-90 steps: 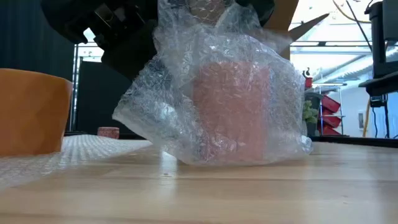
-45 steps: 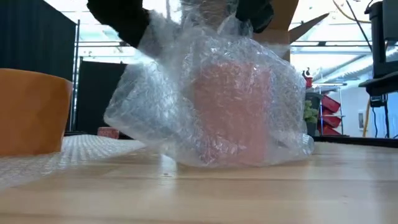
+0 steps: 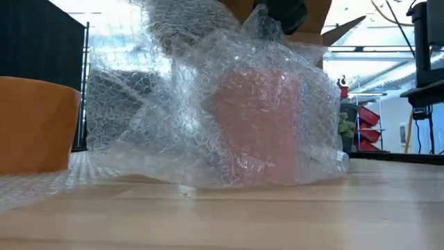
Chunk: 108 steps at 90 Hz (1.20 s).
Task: Wrap mug
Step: Wrap the pink cup with the bubble wrap
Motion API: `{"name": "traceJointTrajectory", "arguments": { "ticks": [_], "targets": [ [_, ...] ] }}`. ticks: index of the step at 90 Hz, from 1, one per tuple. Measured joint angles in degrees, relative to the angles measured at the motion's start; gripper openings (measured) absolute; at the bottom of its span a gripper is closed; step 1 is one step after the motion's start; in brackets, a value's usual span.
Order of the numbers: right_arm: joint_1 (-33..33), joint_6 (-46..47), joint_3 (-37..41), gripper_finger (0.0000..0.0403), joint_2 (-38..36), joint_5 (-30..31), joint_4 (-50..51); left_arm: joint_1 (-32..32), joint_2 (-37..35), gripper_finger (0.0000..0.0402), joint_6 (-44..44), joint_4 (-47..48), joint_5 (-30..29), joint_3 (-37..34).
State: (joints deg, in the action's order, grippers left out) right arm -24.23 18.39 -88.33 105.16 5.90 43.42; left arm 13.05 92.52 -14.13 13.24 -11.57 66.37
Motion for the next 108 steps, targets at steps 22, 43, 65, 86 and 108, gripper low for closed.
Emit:
{"name": "traceJointTrajectory", "arguments": {
  "ticks": [22, 43, 65, 86, 108],
  "targets": [
    [-0.2, -1.7, 0.0, 0.0228, 0.0, 0.0, 0.1, 0.2, 3.7, 0.0136, -0.5, -3.6, 8.1, 0.0],
    [-0.3, -2.2, 0.0, 0.0228, 0.0, 0.0, 0.1, 0.9, 8.5, 0.0136, -0.5, -5.3, 8.0, 0.0],
    [-0.2, -2.2, 0.0, 0.0228, 0.0, 0.0, 0.1, 1.0, 12.0, 0.0136, 0.0, -6.3, 7.0, 0.1],
    [0.0, -2.2, 0.0, 0.0228, -0.1, 0.0, 0.2, 1.3, 13.0, 0.0136, 1.4, -6.2, 6.4, 0.2],
    [0.3, -0.2, 0.0, 0.0228, -4.2, 0.0, 2.2, 1.3, 13.1, 0.0136, 2.5, -5.7, 5.7, 0.1]
  ]
}}
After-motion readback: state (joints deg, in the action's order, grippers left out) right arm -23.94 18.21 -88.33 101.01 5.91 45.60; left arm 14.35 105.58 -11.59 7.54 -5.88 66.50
